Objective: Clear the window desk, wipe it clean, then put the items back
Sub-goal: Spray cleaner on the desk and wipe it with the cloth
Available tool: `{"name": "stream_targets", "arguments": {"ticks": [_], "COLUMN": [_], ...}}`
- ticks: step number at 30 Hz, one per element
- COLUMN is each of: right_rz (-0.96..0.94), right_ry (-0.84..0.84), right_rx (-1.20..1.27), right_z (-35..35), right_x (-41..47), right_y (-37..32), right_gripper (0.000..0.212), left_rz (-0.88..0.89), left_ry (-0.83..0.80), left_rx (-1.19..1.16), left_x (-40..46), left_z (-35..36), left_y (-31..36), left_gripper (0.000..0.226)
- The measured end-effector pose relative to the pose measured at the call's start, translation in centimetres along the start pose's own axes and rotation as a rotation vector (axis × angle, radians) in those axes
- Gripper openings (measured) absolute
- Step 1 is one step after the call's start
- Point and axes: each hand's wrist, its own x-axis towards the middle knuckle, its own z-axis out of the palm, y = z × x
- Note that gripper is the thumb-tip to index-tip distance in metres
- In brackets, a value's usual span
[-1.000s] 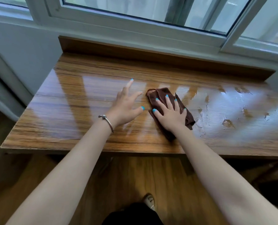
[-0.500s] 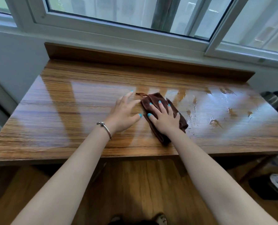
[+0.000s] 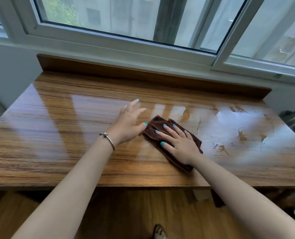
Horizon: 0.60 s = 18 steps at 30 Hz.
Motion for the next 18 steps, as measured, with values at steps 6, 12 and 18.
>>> {"name": "stream_targets", "arguments": {"ticks": [6, 12, 18], "right_rz": [-0.056, -0.521, -0.553], "right_ry": [-0.017, 0.037, -0.031], "right_rx": [-0.006, -0.054, -0.112], "right_z": [-0.3, 1.6, -1.4], "right_x": [1.3, -7.6, 1.6], "right_y": [0.9, 4.4, 9.9], "right_gripper": [0.051, 0.050, 0.046], "left_rz": [-0.081, -0.129, -0.221], "left_ry": [0.064, 0.123, 0.175], "left_rx": [0.014, 0.008, 0.060], "left_x": [1.2, 5.2, 5.2], "left_z": [0.7, 2.4, 3.9], "left_y": [3.2, 6.0, 6.6], "left_gripper": [0.055, 0.055, 0.055]}}
